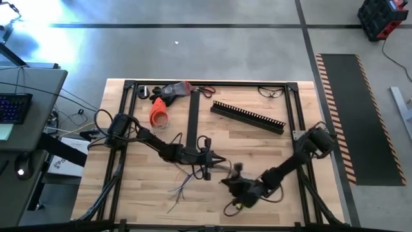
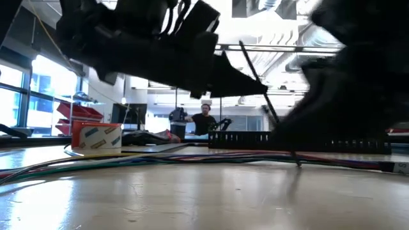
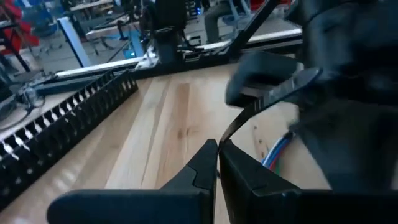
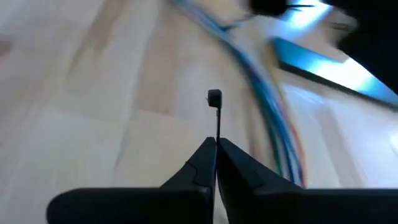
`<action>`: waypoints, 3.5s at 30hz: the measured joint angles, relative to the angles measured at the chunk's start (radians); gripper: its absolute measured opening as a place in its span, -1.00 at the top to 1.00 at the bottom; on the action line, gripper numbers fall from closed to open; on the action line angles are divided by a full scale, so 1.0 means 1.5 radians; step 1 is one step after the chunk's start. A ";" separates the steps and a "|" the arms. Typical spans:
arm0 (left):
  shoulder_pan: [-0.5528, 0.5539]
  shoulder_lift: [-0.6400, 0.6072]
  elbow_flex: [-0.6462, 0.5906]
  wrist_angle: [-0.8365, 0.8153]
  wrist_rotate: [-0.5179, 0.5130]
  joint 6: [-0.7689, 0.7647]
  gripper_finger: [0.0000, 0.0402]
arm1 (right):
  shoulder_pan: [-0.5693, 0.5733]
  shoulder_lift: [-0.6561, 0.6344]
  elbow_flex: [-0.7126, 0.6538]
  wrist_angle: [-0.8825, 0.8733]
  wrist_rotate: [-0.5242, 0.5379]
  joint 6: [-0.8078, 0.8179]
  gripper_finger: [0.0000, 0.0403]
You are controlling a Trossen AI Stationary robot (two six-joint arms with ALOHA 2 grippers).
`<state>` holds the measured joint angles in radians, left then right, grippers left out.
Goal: Ziptie cables
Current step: Wrap the black zip tie on the cables
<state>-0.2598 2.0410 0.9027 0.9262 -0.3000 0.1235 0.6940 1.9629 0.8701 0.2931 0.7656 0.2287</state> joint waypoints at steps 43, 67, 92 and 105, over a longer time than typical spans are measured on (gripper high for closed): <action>0.041 0.060 0.077 0.045 0.163 0.012 1.00 | 0.057 -0.003 -0.150 0.287 0.095 0.180 1.00; 0.069 0.060 0.077 0.011 0.165 -0.031 0.67 | 0.071 -0.004 -0.150 0.296 0.100 0.160 1.00; 0.020 0.161 0.127 0.060 0.214 -0.010 0.32 | 0.083 -0.004 -0.222 0.508 0.167 0.160 1.00; 0.029 0.135 0.126 -0.016 0.253 0.024 0.30 | 0.083 -0.004 -0.224 0.444 0.155 0.203 1.00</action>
<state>-0.2160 2.2442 1.0916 0.9028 0.0798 0.1589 0.8188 1.9568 0.5346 0.9597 0.9976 0.5339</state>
